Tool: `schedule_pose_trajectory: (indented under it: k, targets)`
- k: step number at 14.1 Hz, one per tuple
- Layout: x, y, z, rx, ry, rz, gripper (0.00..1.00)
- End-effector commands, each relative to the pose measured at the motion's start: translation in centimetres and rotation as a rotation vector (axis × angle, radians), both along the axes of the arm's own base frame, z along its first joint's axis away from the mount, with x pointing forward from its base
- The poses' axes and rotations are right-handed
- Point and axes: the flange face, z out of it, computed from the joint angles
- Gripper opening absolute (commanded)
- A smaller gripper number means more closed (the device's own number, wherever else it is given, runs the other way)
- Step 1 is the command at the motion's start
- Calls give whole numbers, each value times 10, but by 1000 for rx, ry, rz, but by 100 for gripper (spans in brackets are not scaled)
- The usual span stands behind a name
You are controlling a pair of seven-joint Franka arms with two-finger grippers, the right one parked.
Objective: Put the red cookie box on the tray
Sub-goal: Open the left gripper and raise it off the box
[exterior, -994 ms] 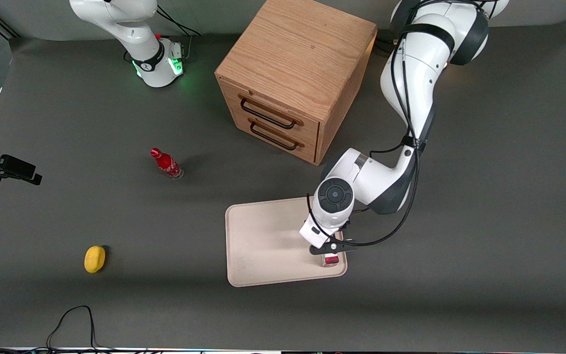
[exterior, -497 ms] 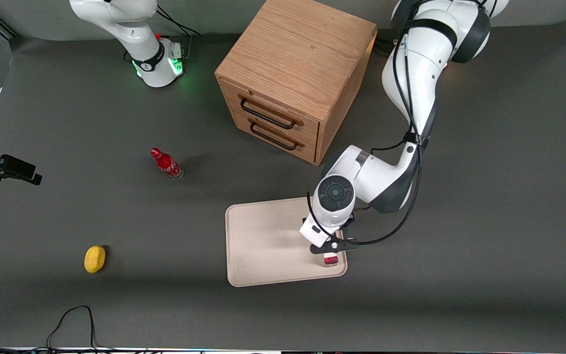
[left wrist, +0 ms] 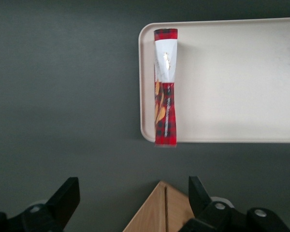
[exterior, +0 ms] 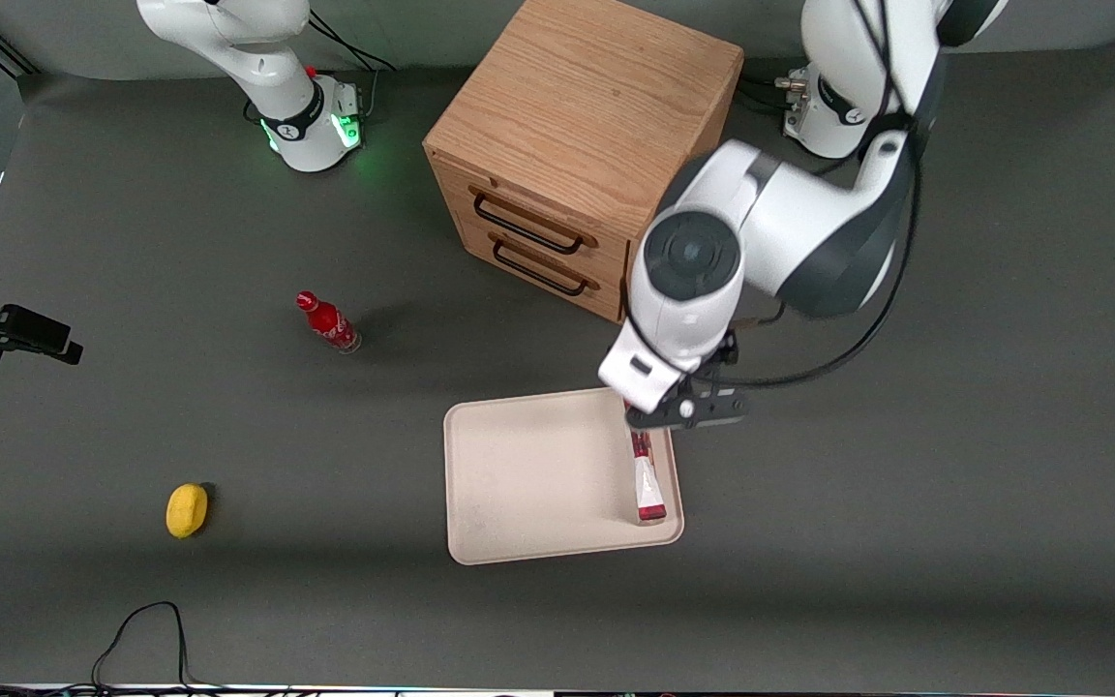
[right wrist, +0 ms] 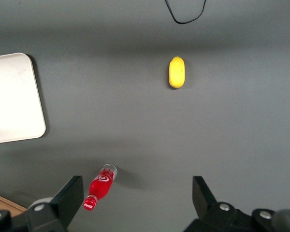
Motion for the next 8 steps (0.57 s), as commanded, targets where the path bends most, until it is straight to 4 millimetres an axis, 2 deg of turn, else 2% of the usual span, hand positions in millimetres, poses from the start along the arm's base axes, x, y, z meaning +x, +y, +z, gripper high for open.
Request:
schedule_pose_trajectory:
  k: [1, 2, 5, 8]
  targets:
    - [-29, 28, 56, 22, 18, -5, 100]
    - [-37, 46, 71, 30, 35, -31, 100]
    - [-53, 123, 99, 25, 40, -39, 100]
    - [-60, 194, 100, 15, 47, -56, 100]
